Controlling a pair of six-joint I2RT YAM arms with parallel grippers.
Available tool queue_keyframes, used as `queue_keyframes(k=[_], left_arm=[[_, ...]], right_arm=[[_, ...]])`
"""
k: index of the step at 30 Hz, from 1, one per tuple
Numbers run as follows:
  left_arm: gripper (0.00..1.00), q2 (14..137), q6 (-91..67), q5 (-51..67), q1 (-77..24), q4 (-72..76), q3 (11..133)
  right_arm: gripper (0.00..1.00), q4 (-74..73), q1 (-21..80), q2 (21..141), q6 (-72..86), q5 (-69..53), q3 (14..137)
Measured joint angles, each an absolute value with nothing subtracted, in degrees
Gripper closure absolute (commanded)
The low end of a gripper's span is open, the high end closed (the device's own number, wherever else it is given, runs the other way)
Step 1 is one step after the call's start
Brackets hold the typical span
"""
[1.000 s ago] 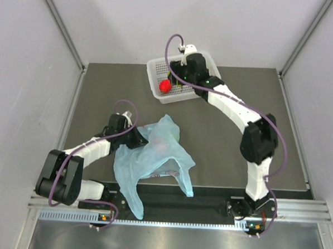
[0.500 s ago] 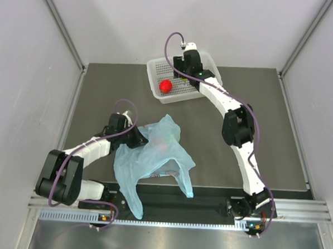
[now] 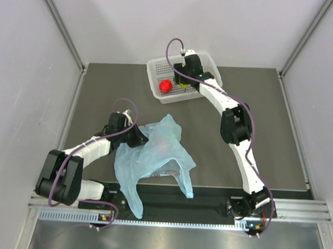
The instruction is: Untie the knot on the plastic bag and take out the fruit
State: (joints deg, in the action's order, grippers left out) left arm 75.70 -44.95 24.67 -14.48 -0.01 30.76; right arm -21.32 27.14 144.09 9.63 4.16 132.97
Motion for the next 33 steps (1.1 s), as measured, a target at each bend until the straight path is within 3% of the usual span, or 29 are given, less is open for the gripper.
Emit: queue_keyframes(k=[11, 19, 22, 29, 32, 33], left_arm=[[1.0, 75.7, -45.1, 24.7, -14.7, 0.0, 30.9], [1.0, 76.1, -45.4, 24.7, -14.7, 0.0, 30.9], [1.0, 76.4, -45.6, 24.7, -14.7, 0.1, 31.0], [1.0, 76.8, -46.4, 25.4, -14.8, 0.7, 31.1], [1.0, 76.8, -46.5, 25.8, -15.1, 1.2, 31.1], [1.0, 76.8, -46.6, 26.0, -15.2, 1.4, 31.1]], right_arm=[[0.08, -22.4, 26.6, 144.0, 9.6, 0.4, 134.4], [0.04, -23.7, 26.5, 136.4, 9.0, -1.0, 129.6], [0.08, -22.1, 26.5, 127.5, 9.0, -2.5, 121.7], [0.34, -16.1, 28.0, 90.1, 8.1, -10.8, 87.6], [0.49, -14.6, 33.0, 74.5, 6.8, -13.9, 74.9], [0.64, -14.5, 35.8, 70.1, 6.4, -15.0, 71.1]])
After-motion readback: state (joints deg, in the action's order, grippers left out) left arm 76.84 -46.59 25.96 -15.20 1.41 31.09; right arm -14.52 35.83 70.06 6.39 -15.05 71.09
